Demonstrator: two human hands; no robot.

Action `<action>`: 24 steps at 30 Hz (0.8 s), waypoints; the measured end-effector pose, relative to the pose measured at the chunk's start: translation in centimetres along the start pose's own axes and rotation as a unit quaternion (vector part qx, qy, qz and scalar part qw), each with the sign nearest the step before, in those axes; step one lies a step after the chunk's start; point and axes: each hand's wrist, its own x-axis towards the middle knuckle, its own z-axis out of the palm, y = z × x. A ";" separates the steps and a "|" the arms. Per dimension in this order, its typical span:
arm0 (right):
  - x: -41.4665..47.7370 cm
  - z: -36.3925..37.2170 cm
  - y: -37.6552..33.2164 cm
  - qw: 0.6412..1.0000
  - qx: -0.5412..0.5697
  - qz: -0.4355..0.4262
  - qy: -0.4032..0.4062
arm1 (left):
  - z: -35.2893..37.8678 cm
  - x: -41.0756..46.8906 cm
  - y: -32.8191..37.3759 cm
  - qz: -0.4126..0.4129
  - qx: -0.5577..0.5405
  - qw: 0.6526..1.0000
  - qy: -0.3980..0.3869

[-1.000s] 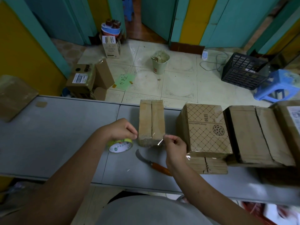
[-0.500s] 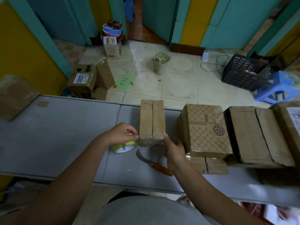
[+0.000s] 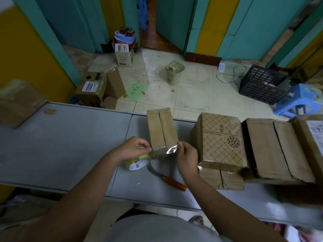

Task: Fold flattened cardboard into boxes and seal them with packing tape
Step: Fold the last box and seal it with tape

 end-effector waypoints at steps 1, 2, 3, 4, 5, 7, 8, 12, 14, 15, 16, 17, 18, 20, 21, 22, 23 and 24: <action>0.2 0.0 -0.3 1.000 0.000 0.003 -0.008 | 0.3 -0.2 0.0 -0.003 -0.010 1.000 0.006; 0.3 0.0 -0.5 1.000 0.005 0.009 -0.017 | 0.5 -0.3 0.0 -0.005 -0.019 1.000 0.011; 0.4 0.0 -0.5 0.999 0.015 0.016 -0.026 | 0.8 -0.4 0.1 -0.005 -0.026 1.000 0.015; 0.2 -0.2 -0.3 0.998 0.026 0.033 -0.038 | 0.9 -0.5 0.1 -0.005 -0.031 0.999 0.018; -0.1 -0.3 0.1 0.996 0.027 0.059 -0.056 | 1.1 -0.6 0.3 -0.004 -0.035 0.999 0.021; -1.4 -0.5 1.7 0.990 -0.034 0.082 -0.111 | 1.3 -0.7 0.5 -0.007 -0.039 0.999 0.025; -2.3 -0.5 2.8 0.979 -0.109 0.064 -0.157 | 1.3 -0.7 0.6 -0.008 -0.036 0.999 0.025; -4.3 0.3 6.1 0.870 -0.398 -0.039 -0.288 | 0.9 -0.8 1.3 -0.006 -0.004 1.000 0.026; -3.6 0.7 6.1 0.833 -0.464 -0.057 -0.297 | 0.6 -1.0 1.8 -0.010 0.021 0.999 0.022; -3.1 0.9 6.0 0.825 -0.472 -0.059 -0.304 | 0.5 -1.1 2.1 -0.011 0.034 0.999 0.017; -2.8 0.8 5.9 0.830 -0.460 -0.055 -0.311 | 0.5 -1.2 2.2 -0.011 0.045 0.999 0.010; -2.9 0.6 5.9 0.841 -0.436 -0.052 -0.318 | 0.4 -1.2 2.3 -0.010 0.054 0.999 0.000; -3.2 0.2 5.8 0.850 -0.411 -0.054 -0.326 | 0.4 -1.2 2.4 -0.012 0.061 0.998 -0.009; -4.2 -0.9 5.5 0.858 -0.375 -0.066 -0.344 | 0.3 -1.1 2.5 -0.020 0.075 0.997 -0.020; -4.7 -1.5 5.3 0.868 -0.357 -0.071 -0.339 | 0.2 -1.0 2.6 -0.026 0.082 0.996 -0.022; -5.2 -2.3 4.8 0.881 -0.336 -0.076 -0.325 | 0.1 -0.9 2.6 -0.032 0.089 0.995 -0.023; -5.7 -3.1 4.2 0.893 -0.318 -0.081 -0.307 | 0.0 -0.9 2.6 -0.037 0.096 0.994 -0.026; -6.0 -4.1 3.6 0.903 -0.303 -0.088 -0.291 | -0.1 -0.8 2.7 -0.041 0.104 0.993 -0.029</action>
